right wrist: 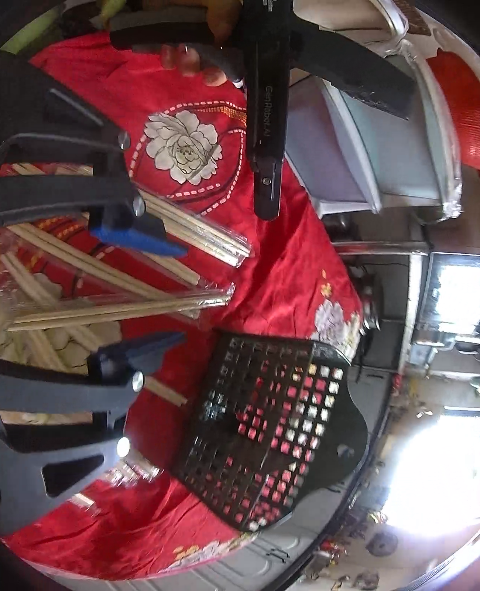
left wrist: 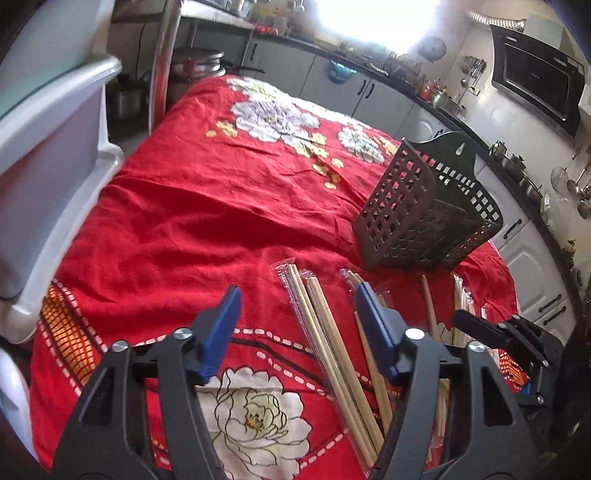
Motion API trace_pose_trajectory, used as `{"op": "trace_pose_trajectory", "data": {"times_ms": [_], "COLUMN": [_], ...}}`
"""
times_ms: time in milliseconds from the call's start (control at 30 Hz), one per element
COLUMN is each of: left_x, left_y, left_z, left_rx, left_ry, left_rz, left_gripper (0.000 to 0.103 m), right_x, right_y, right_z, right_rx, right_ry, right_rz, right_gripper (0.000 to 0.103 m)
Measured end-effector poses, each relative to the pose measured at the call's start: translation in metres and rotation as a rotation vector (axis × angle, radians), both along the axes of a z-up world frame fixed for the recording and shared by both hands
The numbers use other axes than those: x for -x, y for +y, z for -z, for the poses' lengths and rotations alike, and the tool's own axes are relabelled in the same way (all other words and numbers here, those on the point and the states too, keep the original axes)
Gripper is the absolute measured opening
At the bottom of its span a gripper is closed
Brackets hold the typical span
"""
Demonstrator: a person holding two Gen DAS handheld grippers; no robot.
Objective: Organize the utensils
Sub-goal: 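Close the left tool on a wrapped chopstick pack while the right tool grasps another pack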
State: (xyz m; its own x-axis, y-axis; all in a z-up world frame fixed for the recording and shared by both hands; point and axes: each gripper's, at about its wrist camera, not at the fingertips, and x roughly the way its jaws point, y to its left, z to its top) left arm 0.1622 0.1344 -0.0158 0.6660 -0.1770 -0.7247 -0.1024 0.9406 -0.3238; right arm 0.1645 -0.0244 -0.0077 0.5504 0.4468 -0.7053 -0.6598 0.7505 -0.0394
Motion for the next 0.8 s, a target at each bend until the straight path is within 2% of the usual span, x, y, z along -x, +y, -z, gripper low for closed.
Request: {"op": "trace_pose_trajectory", "data": {"times_ms": [33,233,400,500,633,800], "left_x": [-0.004,-0.026,-0.042,-0.052,-0.061,-0.071], "left_y": [0.002,0.015,0.023,0.027,0.030,0.034], "left_z": [0.003,0.017,0.028,0.038,0.048,0.053], "left_rx": [0.014,0.107,0.168,0.235,0.259,0.281], "left_ry": [0.013,0.080,0.128,0.172,0.209,0.215], "left_rz": [0.002,0.012,0.017,0.021,0.020,0.015], "left_gripper": [0.043,0.024,0.023,0.019,0.019,0.019], "right_x": [-0.005,-0.033,-0.048,-0.055,-0.059,-0.067], "right_y": [0.002,0.021,0.035,0.042,0.048,0.051], "right_z": [0.001,0.012,0.023,0.028,0.034,0.041], "right_rx": [0.002,0.007,0.037,0.050,0.066,0.080], "right_ry": [0.009,0.077,0.100,0.102,0.102,0.106], "right_rz": [-0.002,-0.026,-0.041,-0.047,-0.058,-0.056], "right_gripper": [0.032,0.021,0.018,0.018,0.018,0.018]}}
